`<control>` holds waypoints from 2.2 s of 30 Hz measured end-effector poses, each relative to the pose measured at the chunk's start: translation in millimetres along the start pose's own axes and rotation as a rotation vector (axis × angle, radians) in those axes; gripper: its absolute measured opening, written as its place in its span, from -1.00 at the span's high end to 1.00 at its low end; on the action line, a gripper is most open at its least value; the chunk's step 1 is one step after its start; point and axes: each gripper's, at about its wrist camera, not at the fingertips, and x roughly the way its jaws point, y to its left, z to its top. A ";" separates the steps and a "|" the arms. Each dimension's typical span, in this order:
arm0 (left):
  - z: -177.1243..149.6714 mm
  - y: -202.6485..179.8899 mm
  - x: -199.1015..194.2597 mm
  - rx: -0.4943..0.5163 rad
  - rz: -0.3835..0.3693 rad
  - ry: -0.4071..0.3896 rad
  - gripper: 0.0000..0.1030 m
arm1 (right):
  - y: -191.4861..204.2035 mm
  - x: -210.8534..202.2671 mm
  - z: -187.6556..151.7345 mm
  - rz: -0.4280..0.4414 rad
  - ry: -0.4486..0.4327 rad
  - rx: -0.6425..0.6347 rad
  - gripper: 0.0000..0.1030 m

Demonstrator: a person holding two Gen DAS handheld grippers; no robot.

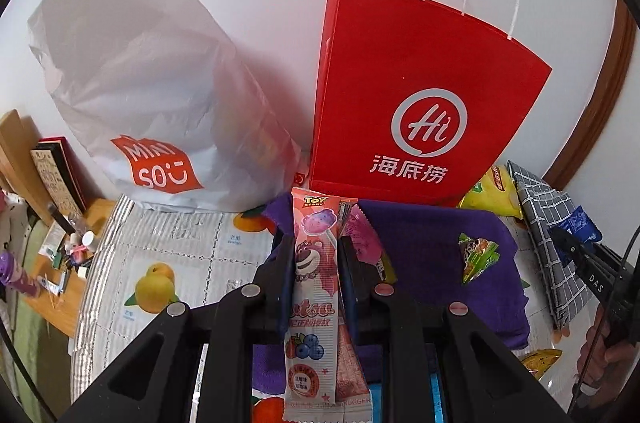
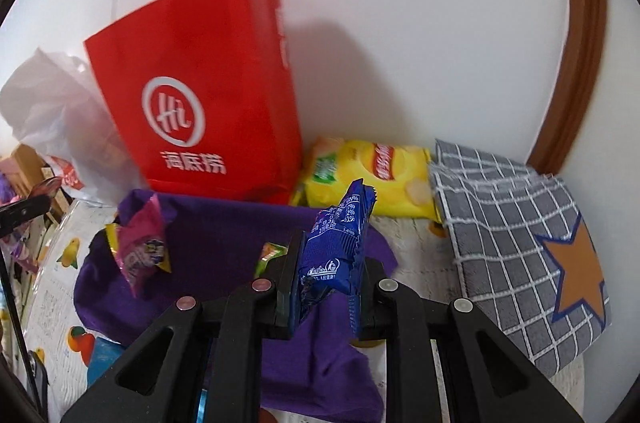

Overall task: Organize snacks
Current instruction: 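Carry both held packets over the purple towel, then lower the blue snack onto the towel and open the right gripper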

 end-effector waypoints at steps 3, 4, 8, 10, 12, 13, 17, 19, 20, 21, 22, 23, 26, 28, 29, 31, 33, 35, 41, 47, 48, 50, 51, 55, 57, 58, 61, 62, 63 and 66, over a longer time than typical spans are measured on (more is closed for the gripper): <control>-0.7 -1.0 2.6 0.001 -0.005 0.008 0.60 | -5.1 5.3 -2.9 -0.017 0.024 0.000 0.63; -1.2 -1.4 3.5 0.002 -0.005 0.012 0.60 | -4.9 6.9 -3.6 -0.016 0.034 0.000 0.63; -1.6 -1.9 4.2 0.003 -0.006 0.013 0.60 | 0.0 16.8 -7.3 0.012 0.079 -0.009 0.63; -2.0 -2.1 4.5 0.003 -0.008 0.016 0.60 | 5.8 23.1 -9.4 0.001 0.097 -0.030 0.63; -1.9 -1.8 4.5 0.000 -0.007 0.014 0.60 | 12.0 28.5 -12.2 0.001 0.107 -0.057 0.63; -1.7 -1.0 4.1 -0.004 -0.008 0.012 0.60 | 14.4 31.2 -13.8 0.004 0.114 -0.067 0.63; -0.9 2.5 2.8 -0.016 -0.015 0.010 0.60 | 23.2 46.0 -20.5 0.008 0.167 -0.098 0.63; -0.3 3.9 1.8 -0.017 -0.015 0.008 0.60 | 27.3 53.5 -23.2 0.009 0.193 -0.110 0.63; 0.0 5.1 0.9 -0.021 -0.015 0.005 0.60 | 28.9 56.7 -23.8 0.012 0.205 -0.112 0.63; 0.5 6.1 -0.4 -0.024 -0.016 0.003 0.60 | 30.5 60.0 -24.4 0.016 0.218 -0.115 0.63; 0.8 7.0 -1.0 -0.026 -0.017 0.001 0.60 | 32.3 63.0 -24.9 0.017 0.229 -0.120 0.63; 0.8 7.8 -1.6 -0.028 -0.017 0.001 0.60 | 34.4 64.7 -25.0 0.015 0.233 -0.124 0.63; 1.1 8.4 -2.3 -0.029 -0.017 0.001 0.60 | 38.9 70.1 -24.0 0.015 0.246 -0.129 0.63; 1.1 8.1 -2.3 -0.030 -0.017 -0.002 0.60 | 40.6 73.3 -24.1 0.016 0.261 -0.132 0.63; 1.0 8.0 -2.4 -0.029 -0.019 -0.002 0.60 | 41.4 74.3 -24.8 0.011 0.265 -0.136 0.63; 0.6 7.6 -2.1 -0.027 -0.022 0.002 0.60 | 42.8 75.6 -26.2 0.001 0.270 -0.144 0.63; 0.8 7.4 -2.9 -0.027 -0.022 0.001 0.60 | 44.4 77.5 -27.9 0.006 0.280 -0.148 0.63; 0.9 7.4 -3.8 -0.027 -0.023 -0.003 0.60 | 47.6 79.0 -30.1 0.011 0.290 -0.162 0.63; 0.6 7.7 -1.3 -0.026 -0.016 0.006 0.60 | 53.8 80.0 -32.6 0.024 0.293 -0.178 0.63; -0.1 7.5 7.8 -0.029 -0.002 0.035 0.60 | 53.8 67.8 -29.2 0.013 0.266 -0.170 0.62; -0.4 7.6 9.7 -0.030 0.000 0.041 0.60 | 53.5 62.3 -27.8 0.017 0.254 -0.168 0.62; -1.7 7.5 15.1 -0.028 0.007 0.060 0.60 | 52.7 48.5 -24.0 0.014 0.219 -0.167 0.62; -2.6 7.2 18.8 -0.027 0.013 0.074 0.60 | 51.8 42.6 -21.4 0.013 0.201 -0.164 0.62; -7.0 7.5 35.1 -0.028 0.036 0.137 0.60 | 47.7 20.6 -13.4 0.017 0.147 -0.152 0.61; -9.8 7.0 44.1 -0.025 0.048 0.164 0.60 | 44.6 11.2 -10.6 0.012 0.123 -0.150 0.60; -11.6 6.9 49.3 -0.028 0.052 0.181 0.60 | 43.0 10.4 -7.7 0.013 0.116 -0.146 0.59; -15.5 6.1 62.6 -0.038 0.064 0.226 0.60 | 42.1 2.5 -4.5 0.020 0.097 -0.139 0.59; -16.8 5.1 64.7 -0.036 0.075 0.233 0.60 | 41.6 0.7 -4.5 0.019 0.093 -0.141 0.59; -17.2 3.7 65.2 -0.027 0.091 0.226 0.60 | 41.2 -1.7 -3.4 0.016 0.087 -0.142 0.59; -18.9 1.8 70.9 -0.015 0.098 0.237 0.58 | 41.5 -4.6 -2.6 0.017 0.075 -0.131 0.59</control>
